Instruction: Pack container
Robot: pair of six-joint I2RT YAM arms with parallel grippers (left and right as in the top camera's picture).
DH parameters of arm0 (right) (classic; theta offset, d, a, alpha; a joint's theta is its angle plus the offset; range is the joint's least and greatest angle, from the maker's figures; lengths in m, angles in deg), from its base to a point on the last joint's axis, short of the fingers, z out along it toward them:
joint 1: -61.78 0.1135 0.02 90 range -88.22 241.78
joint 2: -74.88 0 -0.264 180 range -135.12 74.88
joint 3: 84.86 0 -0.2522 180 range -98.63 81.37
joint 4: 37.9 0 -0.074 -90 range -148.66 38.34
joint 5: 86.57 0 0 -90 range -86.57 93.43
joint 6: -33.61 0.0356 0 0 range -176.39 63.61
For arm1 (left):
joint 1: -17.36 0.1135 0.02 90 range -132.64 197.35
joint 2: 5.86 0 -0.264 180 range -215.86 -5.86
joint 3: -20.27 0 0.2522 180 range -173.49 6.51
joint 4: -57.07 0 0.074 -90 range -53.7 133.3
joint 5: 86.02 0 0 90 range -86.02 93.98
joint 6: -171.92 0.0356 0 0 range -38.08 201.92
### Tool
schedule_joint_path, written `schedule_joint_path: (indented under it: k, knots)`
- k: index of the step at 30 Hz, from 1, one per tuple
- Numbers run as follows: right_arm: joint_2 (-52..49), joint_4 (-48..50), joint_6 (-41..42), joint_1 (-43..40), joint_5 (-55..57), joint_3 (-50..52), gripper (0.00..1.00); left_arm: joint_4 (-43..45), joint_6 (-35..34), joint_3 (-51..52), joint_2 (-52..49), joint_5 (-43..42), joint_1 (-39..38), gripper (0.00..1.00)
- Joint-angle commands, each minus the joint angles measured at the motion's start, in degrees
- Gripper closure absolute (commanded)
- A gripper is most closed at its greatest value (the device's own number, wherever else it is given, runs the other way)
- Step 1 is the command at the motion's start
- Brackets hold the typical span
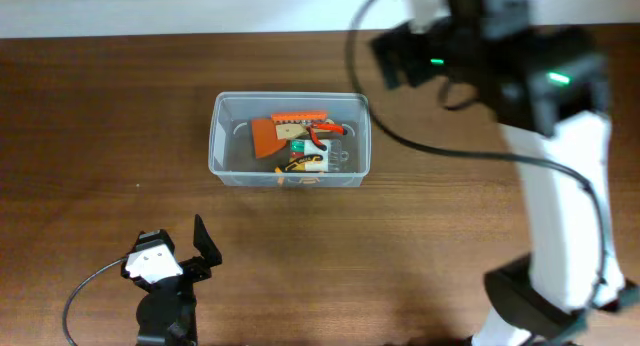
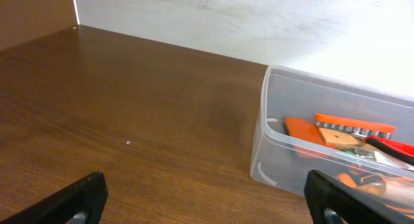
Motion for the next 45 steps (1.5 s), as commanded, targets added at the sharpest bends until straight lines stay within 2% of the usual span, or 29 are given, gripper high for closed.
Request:
schedule_joint_path:
  k: [1, 7, 12, 17, 22, 24, 28, 32, 35, 45]
  knots:
    - [6.6, -1.8, -2.3, -2.1, -1.4, 0.3, 0.02, 0.0, 0.5, 0.2, 0.3, 0.2, -0.2, 0.01]
    - [18.9, 0.0, -5.2, -8.6, -1.9, 6.2, 0.02, 0.0, 0.5, 0.2, 0.3, 0.2, -0.2, 0.01]
    - [34.4, 6.0, -5.2, -14.6, -2.0, 21.1, 0.02, 0.0, 0.5, 0.2, 0.3, 0.2, -0.2, 0.01]
    - [53.4, 10.6, -5.1, -19.4, -2.0, 44.1, 0.02, 0.0, 0.5, 0.2, 0.3, 0.2, -0.2, 0.01]
    - [72.6, 16.6, 0.3, -20.9, -2.1, 72.4, 0.02, 0.0, 0.5, 0.2, 0.3, 0.2, -0.2, 0.01]
    - [79.4, 21.2, 2.9, -20.9, -2.7, 84.1, 0.02, 0.0, 0.5, 0.2, 0.3, 0.2, -0.2, 0.01]
    - [90.0, 33.9, 3.0, -20.9, -7.7, 106.3, 0.02, 0.0, 0.5, 0.2, 0.3, 0.2, -0.2, 0.01]
    - [96.1, 46.4, 3.3, -20.8, -11.5, 124.0, 0.01, 0.0, 0.5, 0.2, 0.3, 0.2, -0.2, 0.01]
    - [98.6, 52.0, 5.5, -20.8, -12.2, 132.1, 0.02, 0.0, 0.5, 0.2, 0.3, 0.2, -0.2, 0.01]
    - [103.3, 53.7, 6.3, -20.7, -12.2, 141.2, 0.01, 0.0, 0.5, 0.2, 0.3, 0.2, -0.2, 0.01]
